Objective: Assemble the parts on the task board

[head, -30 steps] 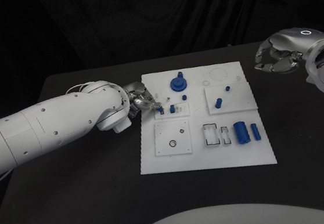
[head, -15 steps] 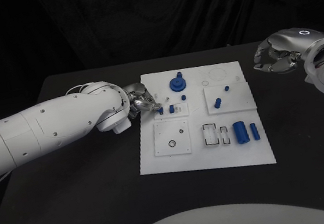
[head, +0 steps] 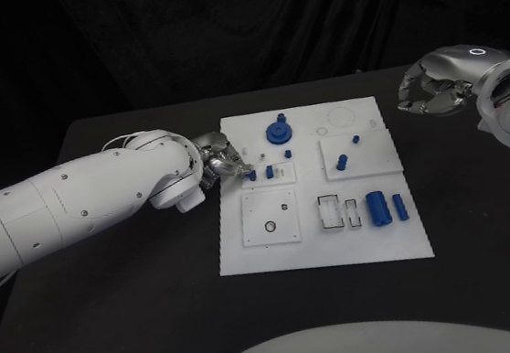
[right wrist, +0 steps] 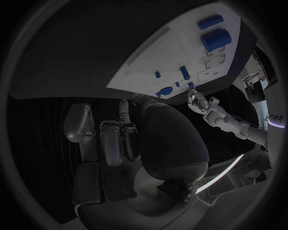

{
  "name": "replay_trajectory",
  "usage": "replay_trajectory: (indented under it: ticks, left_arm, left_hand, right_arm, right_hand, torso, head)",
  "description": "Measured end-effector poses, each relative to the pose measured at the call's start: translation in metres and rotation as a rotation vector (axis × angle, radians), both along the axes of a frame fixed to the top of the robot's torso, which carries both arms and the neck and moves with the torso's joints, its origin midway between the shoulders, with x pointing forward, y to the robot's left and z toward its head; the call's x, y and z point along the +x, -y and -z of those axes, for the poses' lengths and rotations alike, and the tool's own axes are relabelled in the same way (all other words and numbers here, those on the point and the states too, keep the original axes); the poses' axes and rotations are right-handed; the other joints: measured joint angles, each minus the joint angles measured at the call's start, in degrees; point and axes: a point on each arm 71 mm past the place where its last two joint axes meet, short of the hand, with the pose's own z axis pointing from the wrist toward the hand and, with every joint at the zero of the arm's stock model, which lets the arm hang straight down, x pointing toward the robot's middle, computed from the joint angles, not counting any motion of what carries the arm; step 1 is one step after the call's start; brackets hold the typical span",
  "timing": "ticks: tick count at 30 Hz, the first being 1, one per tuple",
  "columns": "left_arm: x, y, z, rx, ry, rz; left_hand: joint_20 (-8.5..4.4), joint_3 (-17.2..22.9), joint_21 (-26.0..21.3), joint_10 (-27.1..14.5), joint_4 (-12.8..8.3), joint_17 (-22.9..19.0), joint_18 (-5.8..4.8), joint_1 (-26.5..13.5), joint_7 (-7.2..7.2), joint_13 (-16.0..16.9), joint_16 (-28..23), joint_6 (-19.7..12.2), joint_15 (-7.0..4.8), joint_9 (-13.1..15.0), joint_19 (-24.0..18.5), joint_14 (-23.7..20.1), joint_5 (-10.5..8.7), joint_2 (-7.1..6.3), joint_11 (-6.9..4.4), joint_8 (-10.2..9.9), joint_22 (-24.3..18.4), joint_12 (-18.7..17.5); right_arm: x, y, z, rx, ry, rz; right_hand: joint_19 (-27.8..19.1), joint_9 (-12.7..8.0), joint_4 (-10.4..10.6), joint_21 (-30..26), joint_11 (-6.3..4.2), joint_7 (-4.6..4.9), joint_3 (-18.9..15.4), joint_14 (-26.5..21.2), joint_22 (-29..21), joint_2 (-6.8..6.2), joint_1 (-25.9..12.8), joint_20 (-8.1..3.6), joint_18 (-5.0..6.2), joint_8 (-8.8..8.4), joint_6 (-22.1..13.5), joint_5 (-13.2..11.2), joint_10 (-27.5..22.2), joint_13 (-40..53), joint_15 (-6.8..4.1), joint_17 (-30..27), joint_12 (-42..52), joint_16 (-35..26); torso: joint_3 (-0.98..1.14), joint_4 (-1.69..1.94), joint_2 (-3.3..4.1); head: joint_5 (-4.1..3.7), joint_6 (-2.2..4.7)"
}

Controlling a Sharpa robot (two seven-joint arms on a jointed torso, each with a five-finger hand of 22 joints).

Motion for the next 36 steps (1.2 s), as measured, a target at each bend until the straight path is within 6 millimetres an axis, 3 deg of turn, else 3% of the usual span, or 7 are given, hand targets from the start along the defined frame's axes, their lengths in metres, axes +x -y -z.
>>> replay_trajectory:
  ticks: [27,28,29,31,32,36]
  left_arm:
    - [-0.0010,-0.0025,0.0019,0.003,-0.007,-0.002]
    - [-0.0010,-0.0024,0.0020,0.003,-0.007,-0.002]
    - [-0.0010,-0.0023,0.0020,0.003,-0.007,-0.002]
    - [-0.0010,-0.0019,0.0020,0.003,-0.007,-0.001]
    - [-0.0010,-0.0018,0.0020,0.003,-0.007,-0.001]
    - [-0.0006,-0.0026,0.0021,0.003,-0.007,-0.003]
  left_hand:
    - [0.00,0.0,-0.3,0.0,0.0,0.0,0.00,0.0,0.17,0.0,0.0,-0.1,0.00,0.0,0.0,0.0,0.33,-0.02,0.00,0.0,0.0,0.0]
    - [0.00,0.0,-0.3,0.0,0.0,0.0,0.00,-0.3,0.23,0.0,0.0,-0.2,0.00,0.0,0.0,0.0,-0.45,0.25,0.00,-0.1,0.0,0.0]
    - [0.12,0.2,-0.6,0.0,-0.2,0.0,0.00,-0.7,0.23,0.0,0.0,-0.2,0.00,-0.2,-0.1,0.0,-3.14,0.70,0.00,-0.3,0.0,0.0]
    - [0.21,0.6,-0.7,0.0,-0.6,0.0,0.00,-1.0,0.23,0.0,0.0,-0.2,0.00,-0.4,-0.2,0.0,-5.68,0.96,0.00,-0.4,0.0,0.0]
    - [0.36,0.6,-1.0,0.0,-0.6,0.0,0.00,-1.7,0.23,0.0,0.0,-0.2,0.00,-0.6,-0.4,0.0,-8.74,1.58,0.00,-0.9,0.0,0.0]
    - [0.50,-2.1,-1.3,0.0,1.6,0.0,0.00,-4.2,0.10,0.0,0.0,-0.1,0.23,-2.0,-0.5,0.2,-15.84,2.31,0.46,-2.2,0.0,0.0]
  right_arm:
    - [0.0000,0.0011,0.0009,0.003,-0.009,0.006]
    - [0.0000,0.0011,0.0009,0.003,-0.009,0.006]
    - [-0.0001,0.0011,0.0009,0.003,-0.009,0.006]
    - [-0.0001,0.0011,0.0009,0.003,-0.009,0.006]
    - [-0.0001,0.0012,0.0009,0.003,-0.009,0.007]
    - [-0.0001,0.0014,0.0010,0.003,-0.010,0.007]
  right_hand:
    - [-0.2,-0.1,-0.2,-0.3,0.00,0.00,-0.2,0.0,0.0,0.00,0.0,-0.21,0.00,0.00,0.0,0.0,0.0,0.0,0.00,0.0,0.0,0.0]
    - [-0.2,-0.1,-0.2,-0.3,0.00,0.00,-0.2,0.0,0.0,0.00,0.0,-0.21,0.00,0.00,0.0,0.0,0.0,0.0,0.00,0.0,0.0,0.0]
    - [-0.2,-0.1,-0.2,-0.3,0.00,0.00,-0.2,0.0,0.0,0.00,0.0,-0.21,0.00,0.00,0.0,0.0,0.0,0.0,0.00,0.0,0.0,0.0]
    - [-0.2,-0.1,-0.2,-0.3,0.00,0.00,-0.2,0.0,0.0,0.00,0.0,-0.21,0.00,0.00,0.0,0.0,0.0,0.0,0.00,0.0,0.0,0.0]
    - [-0.2,-0.1,-0.2,-0.3,0.00,0.00,-0.2,0.0,0.0,0.00,0.0,-0.21,0.00,0.00,0.0,0.0,0.0,0.0,0.00,0.0,0.0,0.0]
    - [-0.2,0.0,-0.2,-0.3,0.00,0.00,-0.2,0.0,0.0,0.00,0.0,-0.21,0.00,0.00,0.0,0.0,0.0,0.0,0.00,0.0,0.0,0.0]
  torso:
    - [-0.07,0.01,0.00]
    - [-0.07,0.00,-0.01]
    - [-0.07,0.00,-0.01]
    - [-0.07,0.00,-0.01]
    - [-0.07,0.00,-0.01]
    - [-0.07,0.01,0.00]
  head:
    - [0.24,0.00]
    - [0.24,0.00]
    - [0.25,0.00]
    - [0.25,0.00]
    - [0.25,0.00]
    - [0.23,0.00]
